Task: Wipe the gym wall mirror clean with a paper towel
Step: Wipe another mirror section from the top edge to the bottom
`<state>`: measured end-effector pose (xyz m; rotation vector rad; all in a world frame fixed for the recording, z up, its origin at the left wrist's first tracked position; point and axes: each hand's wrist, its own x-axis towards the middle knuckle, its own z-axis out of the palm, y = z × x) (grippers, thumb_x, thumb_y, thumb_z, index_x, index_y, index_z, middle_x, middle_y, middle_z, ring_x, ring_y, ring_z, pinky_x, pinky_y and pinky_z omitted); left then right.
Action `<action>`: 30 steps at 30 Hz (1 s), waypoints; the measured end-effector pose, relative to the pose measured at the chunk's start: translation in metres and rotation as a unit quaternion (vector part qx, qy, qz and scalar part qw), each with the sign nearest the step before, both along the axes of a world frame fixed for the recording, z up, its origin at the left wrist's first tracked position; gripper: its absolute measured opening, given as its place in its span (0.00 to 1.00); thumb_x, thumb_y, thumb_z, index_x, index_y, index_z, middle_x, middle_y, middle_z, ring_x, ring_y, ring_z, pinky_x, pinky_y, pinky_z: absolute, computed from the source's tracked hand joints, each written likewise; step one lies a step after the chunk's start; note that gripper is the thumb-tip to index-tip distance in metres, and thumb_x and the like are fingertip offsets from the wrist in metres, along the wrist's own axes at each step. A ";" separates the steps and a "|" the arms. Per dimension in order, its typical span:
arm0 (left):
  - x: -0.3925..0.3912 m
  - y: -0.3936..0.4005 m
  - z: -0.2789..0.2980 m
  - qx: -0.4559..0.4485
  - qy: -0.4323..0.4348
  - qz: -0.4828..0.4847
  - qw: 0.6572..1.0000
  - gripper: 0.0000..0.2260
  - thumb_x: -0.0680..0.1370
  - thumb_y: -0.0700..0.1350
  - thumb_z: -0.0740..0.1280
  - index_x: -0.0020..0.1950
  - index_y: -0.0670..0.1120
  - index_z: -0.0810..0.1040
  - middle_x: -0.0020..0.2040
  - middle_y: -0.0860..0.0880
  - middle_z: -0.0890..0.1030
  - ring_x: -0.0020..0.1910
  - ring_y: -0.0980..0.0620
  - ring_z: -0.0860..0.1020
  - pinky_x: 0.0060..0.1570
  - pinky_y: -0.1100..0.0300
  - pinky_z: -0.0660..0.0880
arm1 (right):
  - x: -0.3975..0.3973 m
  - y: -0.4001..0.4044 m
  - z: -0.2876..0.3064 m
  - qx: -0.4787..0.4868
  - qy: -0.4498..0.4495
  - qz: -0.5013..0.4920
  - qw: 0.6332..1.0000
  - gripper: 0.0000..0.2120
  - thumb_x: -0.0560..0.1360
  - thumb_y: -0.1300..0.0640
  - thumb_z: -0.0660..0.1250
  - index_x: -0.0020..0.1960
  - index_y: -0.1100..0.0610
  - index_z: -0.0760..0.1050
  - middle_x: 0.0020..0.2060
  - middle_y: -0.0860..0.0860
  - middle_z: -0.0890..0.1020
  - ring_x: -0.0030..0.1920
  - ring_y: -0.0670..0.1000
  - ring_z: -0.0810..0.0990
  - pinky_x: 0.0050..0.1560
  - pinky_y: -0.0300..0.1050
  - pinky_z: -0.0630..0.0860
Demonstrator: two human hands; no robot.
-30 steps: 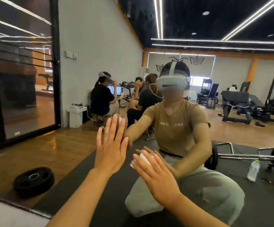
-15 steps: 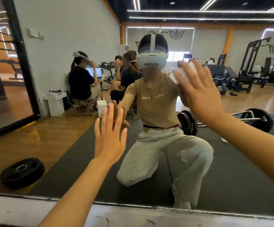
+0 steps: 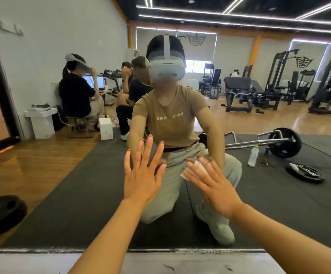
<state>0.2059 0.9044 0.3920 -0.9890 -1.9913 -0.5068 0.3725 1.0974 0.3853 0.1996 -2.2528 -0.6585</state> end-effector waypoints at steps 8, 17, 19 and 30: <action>0.009 0.004 -0.001 0.029 -0.008 -0.014 0.999 0.26 0.85 0.56 0.43 0.83 0.52 0.44 0.83 0.47 0.42 0.81 0.46 0.43 0.77 0.44 0.38 | 0.016 0.030 0.000 0.116 0.005 -0.044 0.992 0.42 0.71 0.68 0.58 0.82 0.53 0.49 0.81 0.51 0.52 0.80 0.58 0.51 0.80 0.56 0.45; 0.026 0.011 0.000 0.037 -0.048 0.046 0.997 0.28 0.84 0.56 0.46 0.83 0.48 0.48 0.83 0.45 0.42 0.81 0.45 0.43 0.77 0.42 0.42 | 0.033 0.060 0.147 -0.023 0.225 -0.026 0.974 0.23 0.83 0.60 0.60 0.77 0.60 0.64 0.78 0.61 0.58 0.78 0.63 0.54 0.79 0.60 0.42; 0.032 0.016 0.000 0.048 -0.058 0.058 0.995 0.28 0.84 0.57 0.45 0.83 0.49 0.46 0.83 0.45 0.42 0.81 0.44 0.43 0.78 0.42 0.42 | 0.034 0.066 0.154 -0.102 0.276 -0.012 0.956 0.22 0.83 0.60 0.58 0.77 0.61 0.64 0.77 0.63 0.59 0.78 0.64 0.54 0.79 0.57 0.41; 0.100 0.088 -0.038 0.110 -0.099 0.000 0.989 0.29 0.83 0.54 0.54 0.82 0.48 0.51 0.83 0.44 0.44 0.81 0.45 0.45 0.78 0.50 0.38 | 0.056 0.089 -0.045 -0.156 0.148 0.063 0.975 0.30 0.79 0.58 0.59 0.79 0.59 0.57 0.81 0.51 0.52 0.80 0.58 0.52 0.79 0.60 0.49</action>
